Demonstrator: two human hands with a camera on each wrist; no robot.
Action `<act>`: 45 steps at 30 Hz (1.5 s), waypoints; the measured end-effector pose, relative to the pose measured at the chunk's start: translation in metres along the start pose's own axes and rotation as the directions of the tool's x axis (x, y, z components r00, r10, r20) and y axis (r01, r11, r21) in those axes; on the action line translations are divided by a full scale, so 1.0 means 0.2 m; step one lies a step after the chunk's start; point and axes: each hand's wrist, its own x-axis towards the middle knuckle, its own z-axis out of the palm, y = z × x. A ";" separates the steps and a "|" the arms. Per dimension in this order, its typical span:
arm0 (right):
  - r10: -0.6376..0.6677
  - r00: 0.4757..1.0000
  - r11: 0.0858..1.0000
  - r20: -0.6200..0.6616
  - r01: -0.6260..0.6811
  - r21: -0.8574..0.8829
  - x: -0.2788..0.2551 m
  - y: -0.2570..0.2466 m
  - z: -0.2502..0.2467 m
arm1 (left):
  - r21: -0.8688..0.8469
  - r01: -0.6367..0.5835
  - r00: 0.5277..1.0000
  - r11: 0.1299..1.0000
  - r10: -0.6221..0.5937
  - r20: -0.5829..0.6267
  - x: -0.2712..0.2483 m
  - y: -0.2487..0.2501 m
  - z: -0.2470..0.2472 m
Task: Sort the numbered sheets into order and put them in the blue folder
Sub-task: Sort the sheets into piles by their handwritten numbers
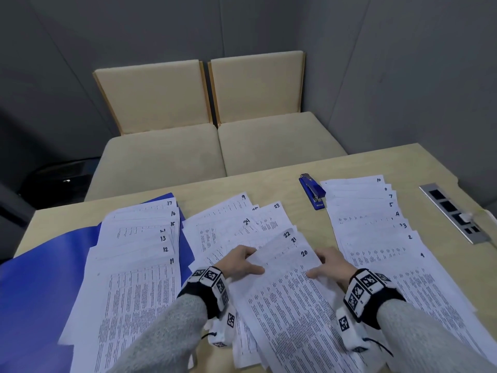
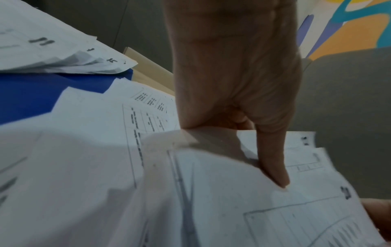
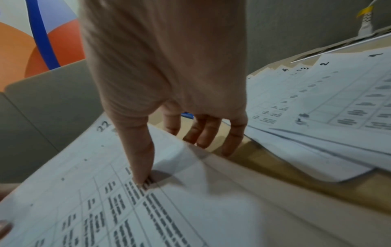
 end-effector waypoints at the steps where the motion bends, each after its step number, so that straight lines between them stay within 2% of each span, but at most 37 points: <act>1: -0.013 1.000 1.000 0.018 0.013 0.001 0.00 0.00 0.00 | 0.020 -0.007 1.000 1.000 0.007 -0.002 0.00 0.00 -0.01; 4: -0.042 0.995 0.998 0.090 0.038 0.049 0.00 0.00 0.01 | 0.091 -0.024 0.999 0.996 0.027 -0.026 0.01 -0.01 -0.02; 6: -0.069 0.994 0.997 0.079 0.067 0.031 0.00 0.01 0.02 | 0.121 -0.039 0.987 0.992 0.058 -0.153 0.02 -0.01 -0.02; 7: -0.075 0.995 0.997 0.068 0.073 0.017 0.00 0.01 0.03 | 0.138 -0.045 0.963 0.989 0.080 -0.257 0.03 -0.01 -0.03; 9: -0.076 0.996 0.997 0.056 0.076 0.011 0.01 0.02 0.04 | 0.245 -0.033 0.868 0.969 0.149 -0.474 0.08 -0.01 -0.07; 11: -0.071 0.996 0.997 0.053 0.070 0.013 0.01 0.04 0.05 | 0.404 0.052 0.784 0.913 0.213 -0.584 0.13 0.00 -0.11; 12: -0.067 0.996 0.998 0.055 0.066 0.017 0.01 0.04 0.06 | 0.461 0.121 0.766 0.879 0.212 -0.606 0.15 0.01 -0.14; 15: -0.052 0.996 0.998 0.068 0.049 0.040 0.02 0.05 0.06 | 0.508 0.343 0.771 0.790 0.072 -0.632 0.22 0.03 -0.22; 18: -0.062 0.995 0.998 0.080 0.059 0.038 0.03 0.05 0.06 | 0.528 0.412 0.815 0.743 -0.042 -0.578 0.26 0.01 -0.29; 21: -0.056 0.995 0.998 0.088 0.053 0.028 0.04 0.04 0.05 | 0.564 0.348 0.843 0.749 0.013 -0.537 0.27 -0.02 -0.33; 25: -0.049 0.993 0.999 0.108 0.051 -0.009 0.06 0.02 0.03 | 0.512 0.270 0.865 0.816 0.029 -0.501 0.23 -0.04 -0.36; 27: -0.047 0.993 0.999 0.107 0.049 -0.014 0.07 0.00 0.02 | 0.458 0.169 0.867 0.873 0.089 -0.490 0.20 -0.01 -0.38; 28: -0.049 0.994 0.999 0.099 0.050 -0.011 0.07 0.00 0.02 | 0.423 0.100 0.853 0.900 0.141 -0.502 0.17 0.01 -0.39; 31: -0.039 0.995 0.999 0.087 0.039 0.000 0.06 0.00 0.02 | 0.361 -0.132 0.767 0.923 0.326 -0.553 0.07 0.08 -0.43; 34: -0.037 0.997 0.999 0.067 0.035 0.032 0.06 -0.01 0.04 | 0.535 -0.240 0.671 0.810 0.537 -0.511 -0.06 0.16 -0.45; 36: -0.051 0.997 0.997 0.062 0.048 0.054 0.05 -0.03 0.05 | 0.678 -0.240 0.588 0.695 0.660 -0.468 -0.13 0.22 -0.44; 38: -0.080 0.995 0.995 0.067 0.075 0.069 0.03 -0.05 0.05 | 0.742 -0.190 0.523 0.642 0.706 -0.477 -0.19 0.28 -0.46; 41: -0.111 0.991 0.989 0.073 0.102 0.110 0.01 -0.07 0.05 | 0.775 -0.116 0.425 0.622 0.736 -0.527 -0.27 0.38 -0.53; 43: -0.126 0.990 0.980 0.070 0.113 0.163 0.00 -0.07 0.05 | 0.780 -0.113 0.325 0.616 0.764 -0.557 -0.34 0.46 -0.62; 45: -0.118 0.991 0.965 0.061 0.099 0.243 -0.02 -0.06 0.04 | 0.752 -0.121 0.213 0.648 0.757 -0.618 -0.40 0.54 -0.71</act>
